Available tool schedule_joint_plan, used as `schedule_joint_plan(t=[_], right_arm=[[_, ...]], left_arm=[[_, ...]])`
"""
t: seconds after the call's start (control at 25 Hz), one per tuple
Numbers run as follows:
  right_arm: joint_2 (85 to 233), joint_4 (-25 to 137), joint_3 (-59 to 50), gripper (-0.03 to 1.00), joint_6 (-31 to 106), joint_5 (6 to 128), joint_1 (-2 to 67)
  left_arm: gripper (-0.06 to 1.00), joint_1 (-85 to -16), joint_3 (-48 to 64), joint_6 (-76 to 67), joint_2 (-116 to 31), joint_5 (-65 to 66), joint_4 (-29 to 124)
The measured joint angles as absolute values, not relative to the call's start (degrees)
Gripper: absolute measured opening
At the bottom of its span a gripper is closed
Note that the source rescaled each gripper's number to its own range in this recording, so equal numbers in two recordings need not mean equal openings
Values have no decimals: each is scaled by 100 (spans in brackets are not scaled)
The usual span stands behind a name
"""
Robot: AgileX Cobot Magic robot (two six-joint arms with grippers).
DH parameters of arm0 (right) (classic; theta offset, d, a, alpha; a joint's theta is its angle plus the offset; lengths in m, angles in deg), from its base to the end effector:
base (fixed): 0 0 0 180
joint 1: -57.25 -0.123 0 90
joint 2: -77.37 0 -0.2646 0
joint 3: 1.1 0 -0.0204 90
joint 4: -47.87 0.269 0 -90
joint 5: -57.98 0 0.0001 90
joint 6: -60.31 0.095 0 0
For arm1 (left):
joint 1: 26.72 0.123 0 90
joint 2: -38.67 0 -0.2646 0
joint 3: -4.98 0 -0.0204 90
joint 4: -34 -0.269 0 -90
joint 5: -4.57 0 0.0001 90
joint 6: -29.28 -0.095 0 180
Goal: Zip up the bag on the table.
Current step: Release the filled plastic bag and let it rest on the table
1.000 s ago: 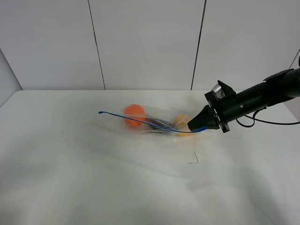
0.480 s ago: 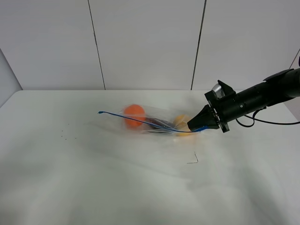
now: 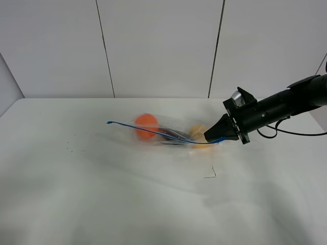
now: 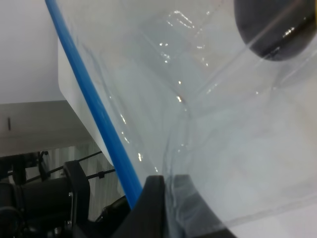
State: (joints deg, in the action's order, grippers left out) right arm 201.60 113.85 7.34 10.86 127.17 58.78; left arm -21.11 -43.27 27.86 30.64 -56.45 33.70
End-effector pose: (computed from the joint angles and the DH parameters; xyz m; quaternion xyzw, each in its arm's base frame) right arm 0.3627 0.0715 0.1250 -0.0727 0.8689 0.4864 0.0557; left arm 0.0346 0.0038 0.2826 -0.0313 0.8534 0.0345 0.5191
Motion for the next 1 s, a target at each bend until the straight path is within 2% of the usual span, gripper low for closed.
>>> schedule_joint_plan(t=[0.44,0.52,0.56,0.6,0.72,0.76,0.8,0.88,1.0], right_arm=[[20160,11385,734,0,1070,12717,5878],[20160,11385,734,3,1068,12717,5878],[20160,11377,734,8,1068,12717,5878],[20160,11377,734,19,1062,12717,5878],[20160,11349,734,67,1046,12717,5878],[20160,11317,734,81,1046,12717,5878],[20160,11277,734,90,1046,12711,5878],[20160,11205,734,96,1078,12683,5878],[20160,11094,734,99,1100,12676,5878]], left_arm=[[100,-2111,-4327,2792,3064,-5645,3370],[100,-2111,-4327,2792,3064,-5645,3370],[100,-2111,-4327,2792,3064,-5645,3370],[100,-2111,-4327,2792,3064,-5645,3370],[100,-2111,-4327,2792,3064,-5645,3370],[100,-2111,-4327,2792,3064,-5645,3370],[100,-2111,-4327,2792,3064,-5645,3370],[100,-2111,-4327,2792,3064,-5645,3370],[100,-2111,-4327,2797,3064,-5645,3370]])
